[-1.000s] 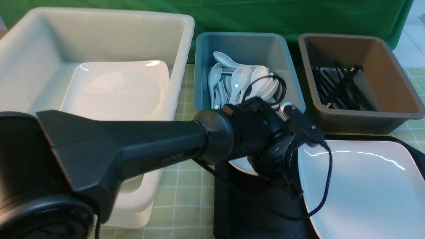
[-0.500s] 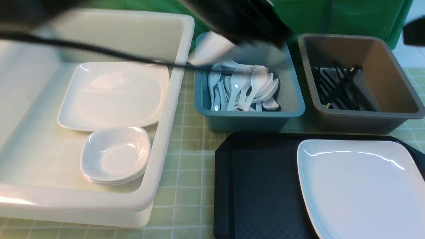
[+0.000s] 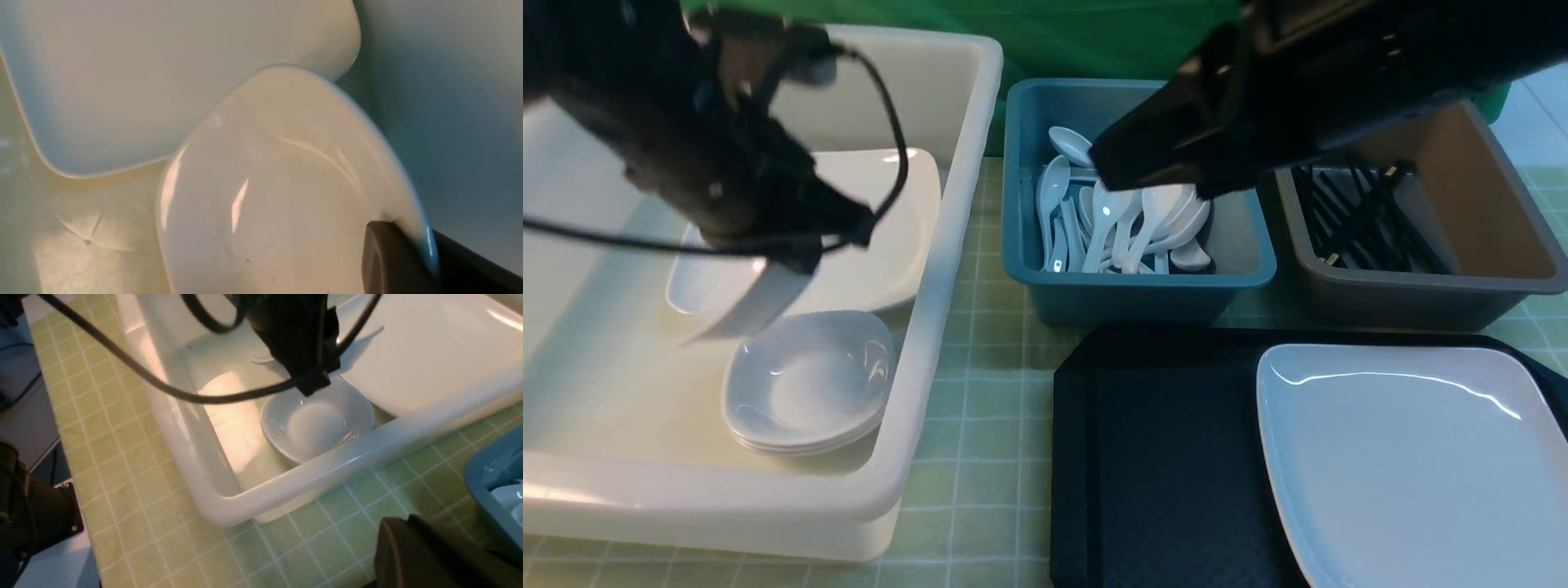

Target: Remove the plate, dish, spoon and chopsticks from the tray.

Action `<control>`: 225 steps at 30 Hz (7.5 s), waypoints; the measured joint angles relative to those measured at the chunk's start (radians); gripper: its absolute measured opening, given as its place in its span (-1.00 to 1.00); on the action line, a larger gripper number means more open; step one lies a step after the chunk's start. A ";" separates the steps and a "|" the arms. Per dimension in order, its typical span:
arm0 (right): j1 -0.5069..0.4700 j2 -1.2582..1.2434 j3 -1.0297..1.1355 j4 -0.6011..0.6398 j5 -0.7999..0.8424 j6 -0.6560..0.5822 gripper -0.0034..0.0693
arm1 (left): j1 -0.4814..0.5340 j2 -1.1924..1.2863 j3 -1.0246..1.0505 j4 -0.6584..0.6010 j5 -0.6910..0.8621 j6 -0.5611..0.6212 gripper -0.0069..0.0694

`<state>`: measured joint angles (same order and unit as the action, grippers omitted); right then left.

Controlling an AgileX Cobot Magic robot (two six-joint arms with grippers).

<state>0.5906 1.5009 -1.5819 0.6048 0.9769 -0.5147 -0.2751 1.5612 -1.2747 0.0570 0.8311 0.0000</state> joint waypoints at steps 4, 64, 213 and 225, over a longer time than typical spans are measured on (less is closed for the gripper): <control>0.004 0.012 -0.005 -0.004 -0.001 0.000 -0.89 | 0.000 0.003 0.099 -0.012 -0.139 0.000 -0.79; -0.510 -0.626 0.517 -0.599 0.088 0.313 -0.88 | -0.482 0.855 -0.734 -0.437 -0.259 0.082 0.21; -0.136 -1.217 1.201 -0.610 -1.429 0.494 -0.81 | 0.325 -1.451 0.785 -0.570 -0.164 0.344 -0.86; -0.136 -1.254 1.220 -0.613 -1.465 0.494 -0.25 | 0.325 -1.451 0.785 -0.477 -0.184 0.395 -0.87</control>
<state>0.4546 0.2469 -0.3621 -0.0081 -0.4884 -0.0203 0.0496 0.1103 -0.4896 -0.4200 0.6470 0.3952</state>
